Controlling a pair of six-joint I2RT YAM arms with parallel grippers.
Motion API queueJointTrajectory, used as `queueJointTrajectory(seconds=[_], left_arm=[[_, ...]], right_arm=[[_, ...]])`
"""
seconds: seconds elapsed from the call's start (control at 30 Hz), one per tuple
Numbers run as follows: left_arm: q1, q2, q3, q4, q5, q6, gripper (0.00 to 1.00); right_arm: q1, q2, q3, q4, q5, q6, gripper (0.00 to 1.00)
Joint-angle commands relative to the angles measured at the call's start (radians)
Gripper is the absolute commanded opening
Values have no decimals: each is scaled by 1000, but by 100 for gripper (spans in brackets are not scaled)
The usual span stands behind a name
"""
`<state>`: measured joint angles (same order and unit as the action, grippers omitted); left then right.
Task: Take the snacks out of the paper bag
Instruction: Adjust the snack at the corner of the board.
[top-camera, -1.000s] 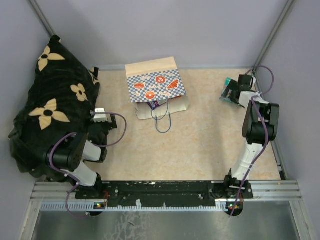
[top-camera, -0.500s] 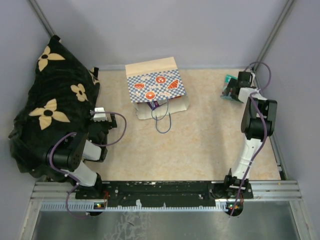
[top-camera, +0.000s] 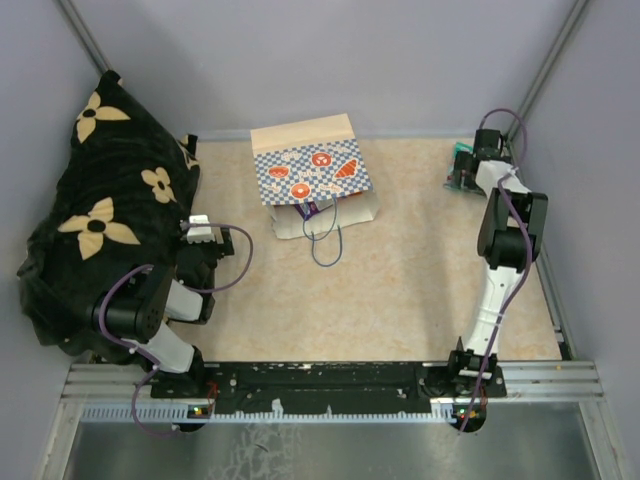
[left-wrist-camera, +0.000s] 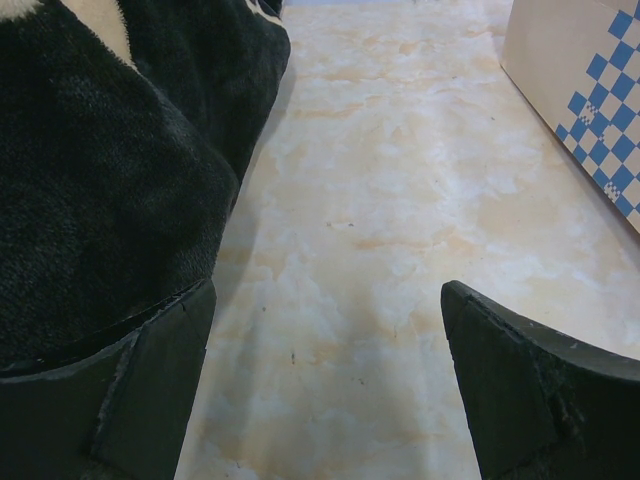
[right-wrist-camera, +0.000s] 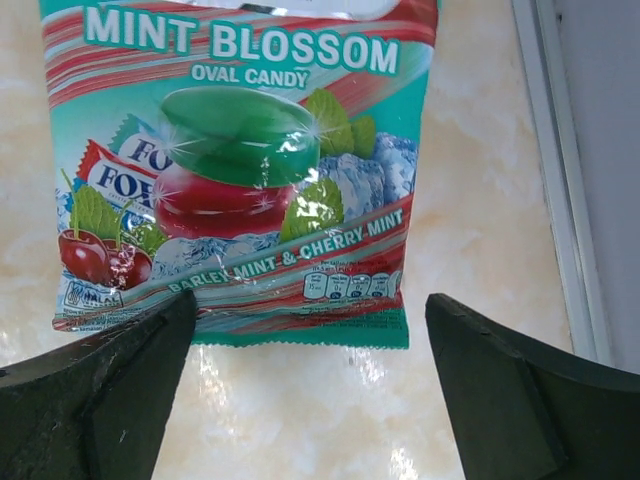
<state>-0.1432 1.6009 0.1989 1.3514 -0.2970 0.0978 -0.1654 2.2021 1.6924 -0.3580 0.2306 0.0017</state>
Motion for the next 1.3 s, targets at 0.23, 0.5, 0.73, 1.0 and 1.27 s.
queueJointTrajectory(seconds=[0.23,0.5,0.73,1.0,1.27], left_arm=[[6,7,10,26,13,-11,100],[7,7,10,26,12,-11,100],[6,7,10,26,14,-11,100],[6,7,10,26,12,-10,100],[7,6,10,25,13,-10,100]], right_arm=[[0,142,204,-68,65,-96,99],[0,96,150,-33,52,-68,99],[3,25,32,-22,100,-57,99],[-19,-79,-146,31,138,-58,99],[-1,-183,-94,5,114,20,99]])
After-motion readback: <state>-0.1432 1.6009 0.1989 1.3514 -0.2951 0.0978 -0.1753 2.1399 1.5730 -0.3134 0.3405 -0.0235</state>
